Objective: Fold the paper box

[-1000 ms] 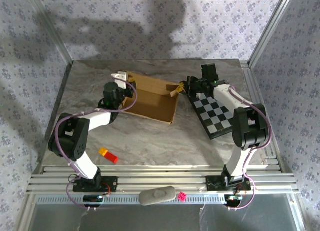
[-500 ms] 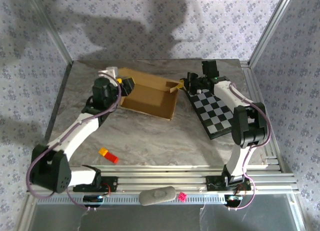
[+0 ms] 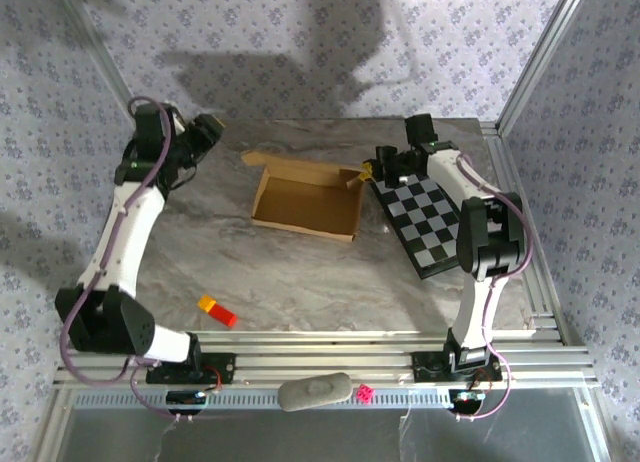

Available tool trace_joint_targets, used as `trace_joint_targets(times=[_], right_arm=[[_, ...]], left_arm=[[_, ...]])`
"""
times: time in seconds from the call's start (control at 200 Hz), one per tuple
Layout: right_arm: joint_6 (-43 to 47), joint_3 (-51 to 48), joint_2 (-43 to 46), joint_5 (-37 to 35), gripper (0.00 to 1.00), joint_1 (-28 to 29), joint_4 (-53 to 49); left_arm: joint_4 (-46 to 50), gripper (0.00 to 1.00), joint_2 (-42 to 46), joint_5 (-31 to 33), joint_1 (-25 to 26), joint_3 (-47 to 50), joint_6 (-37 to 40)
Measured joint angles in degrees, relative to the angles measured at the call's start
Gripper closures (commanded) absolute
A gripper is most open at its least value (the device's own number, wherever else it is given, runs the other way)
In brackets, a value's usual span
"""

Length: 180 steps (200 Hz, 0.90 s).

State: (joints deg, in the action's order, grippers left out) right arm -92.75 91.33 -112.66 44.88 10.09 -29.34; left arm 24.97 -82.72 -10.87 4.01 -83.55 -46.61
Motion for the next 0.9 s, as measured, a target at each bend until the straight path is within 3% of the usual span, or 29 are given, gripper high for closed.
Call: trace_joint_targets(times=[0.23,0.355,0.64,0.9], right_arm=[[8.6,4.8,-2.1,1.9,1.0,-1.6,-6.6],[10.8,5.0,-3.1,2.4,1.0,-2.0,-8.4],[11.8,7.1,-4.5,2.4,1.0,-1.6,-9.7],[11.8,7.6,-5.5,2.5,1.0,-1.3,-9.5]], left_arm=[[8.8,0.4,-20.4,-8.0,-2.3,-19.8,7.1],[13.1,0.43,-27.1,-11.3,-1.0,-22.2,6.4],[17.5,0.44,-28.7,-15.1,2.8,-21.9,0.4],[18.4,0.41,-26.4,-14.9,3.3,-16.4,-1.2]])
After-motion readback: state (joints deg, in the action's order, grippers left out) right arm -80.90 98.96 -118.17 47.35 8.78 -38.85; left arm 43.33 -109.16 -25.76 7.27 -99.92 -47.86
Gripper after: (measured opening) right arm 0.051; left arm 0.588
